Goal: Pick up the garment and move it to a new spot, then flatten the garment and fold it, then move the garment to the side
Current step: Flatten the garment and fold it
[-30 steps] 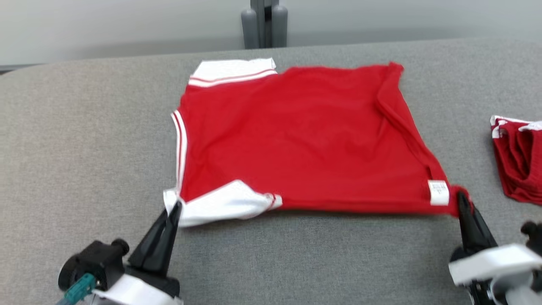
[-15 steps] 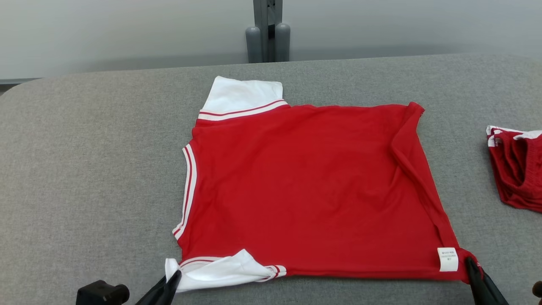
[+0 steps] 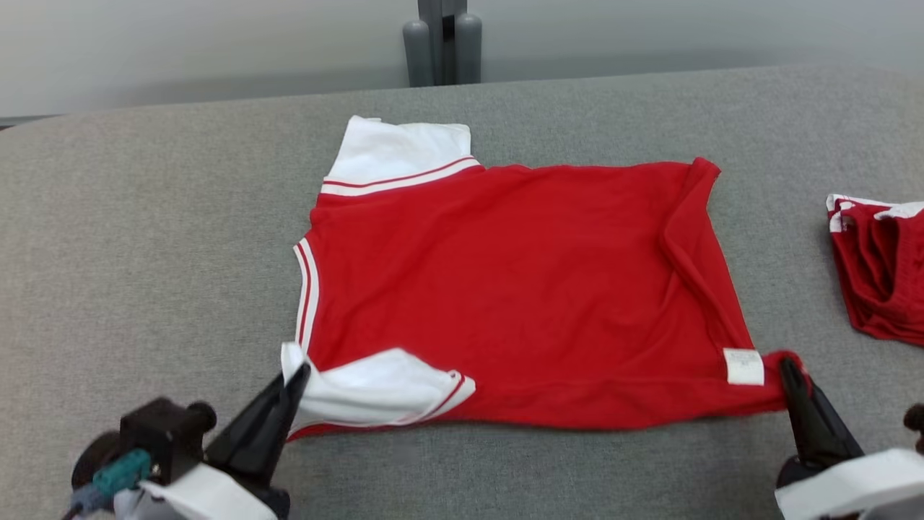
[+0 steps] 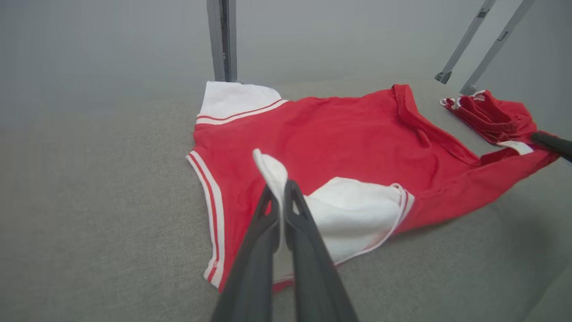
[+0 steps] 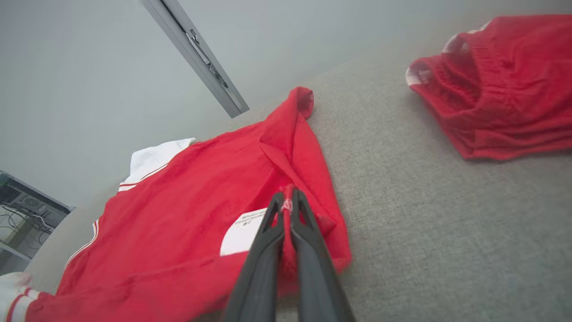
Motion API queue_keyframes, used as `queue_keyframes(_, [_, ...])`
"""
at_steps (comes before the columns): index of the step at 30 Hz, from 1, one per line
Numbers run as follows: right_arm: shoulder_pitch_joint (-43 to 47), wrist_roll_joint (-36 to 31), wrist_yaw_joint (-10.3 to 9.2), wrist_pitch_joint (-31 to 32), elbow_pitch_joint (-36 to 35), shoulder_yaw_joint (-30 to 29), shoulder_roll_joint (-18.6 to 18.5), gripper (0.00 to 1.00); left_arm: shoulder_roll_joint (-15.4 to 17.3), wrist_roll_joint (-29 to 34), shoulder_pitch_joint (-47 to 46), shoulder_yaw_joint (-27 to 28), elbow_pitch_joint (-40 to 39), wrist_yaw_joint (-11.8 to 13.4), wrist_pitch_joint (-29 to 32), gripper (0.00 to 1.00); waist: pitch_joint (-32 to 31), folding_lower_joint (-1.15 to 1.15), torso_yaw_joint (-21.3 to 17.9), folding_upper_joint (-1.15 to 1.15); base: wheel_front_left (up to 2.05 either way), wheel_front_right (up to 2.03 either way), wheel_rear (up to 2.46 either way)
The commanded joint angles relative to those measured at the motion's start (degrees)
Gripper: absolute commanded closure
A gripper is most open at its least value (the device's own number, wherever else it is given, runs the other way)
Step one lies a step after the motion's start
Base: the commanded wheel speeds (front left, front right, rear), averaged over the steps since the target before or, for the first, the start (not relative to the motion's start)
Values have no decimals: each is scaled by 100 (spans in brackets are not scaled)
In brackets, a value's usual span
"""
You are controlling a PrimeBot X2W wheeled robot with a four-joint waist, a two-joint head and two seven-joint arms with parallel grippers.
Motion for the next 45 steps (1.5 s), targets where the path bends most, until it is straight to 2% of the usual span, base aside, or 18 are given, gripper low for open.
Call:
queue_keyframes(1, [-164,-24,1,14,11,8,2,100,32,79,-192,15,85,-52,-35,100,101,0,-44,0,0,0,0])
queue_keyframes(8, [-1038,-179,1,-56,603,210,40,100,-243,92,-1286,-69,1095,-383,-398,100,555,0,-131,0,0,0,0])
queue_keyframes(14, [-1454,-215,2,-301,1196,392,42,100,-439,81,-1719,-127,1915,-560,-739,100,726,0,-180,0,0,0,0])
queue_keyframes(15, [-1498,-234,2,-337,1277,417,43,96,-449,72,-1745,-132,2045,-568,-761,98,739,0,-193,0,0,0,0])
queue_keyframes(16, [-1543,-247,2,-372,1360,439,39,63,-465,54,-1768,-128,2136,-586,-810,66,760,0,-201,0,0,0,0])
queue_keyframes(17, [-1595,-233,2,-435,1401,464,40,20,-491,64,-1833,-79,2216,-541,-890,11,786,0,-200,0,0,0,0])
queue_keyframes(18, [-1633,-230,2,-481,1439,487,40,0,-507,98,-1894,-40,2293,-499,-974,0,799,0,-199,0,0,0,0])
queue_keyframes(22, [-1679,-304,2,-811,1355,430,-32,0,-599,139,-1928,135,2442,-330,-1354,0,812,0,-203,0,0,0,0])
queue_keyframes(27, [-1676,-504,2,-1234,916,308,-67,0,-673,262,-1909,453,2248,38,-1931,0,776,0,-205,0,0,0,0])
queue_keyframes(33, [-1524,-1195,1,-1437,417,347,-120,0,-757,524,-1715,651,1861,382,-2389,0,578,0,-158,0,0,0,0])
queue_keyframes(39, [-1255,-1642,2,-1405,229,342,-143,0,-762,766,-1400,728,1665,405,-2571,0,392,0,-129,0,0,0,0])
queue_keyframes(45, [-1057,-1912,1,-1425,242,362,-108,0,-684,1049,-1118,673,1884,428,-2596,0,260,0,-154,0,0,0,0])
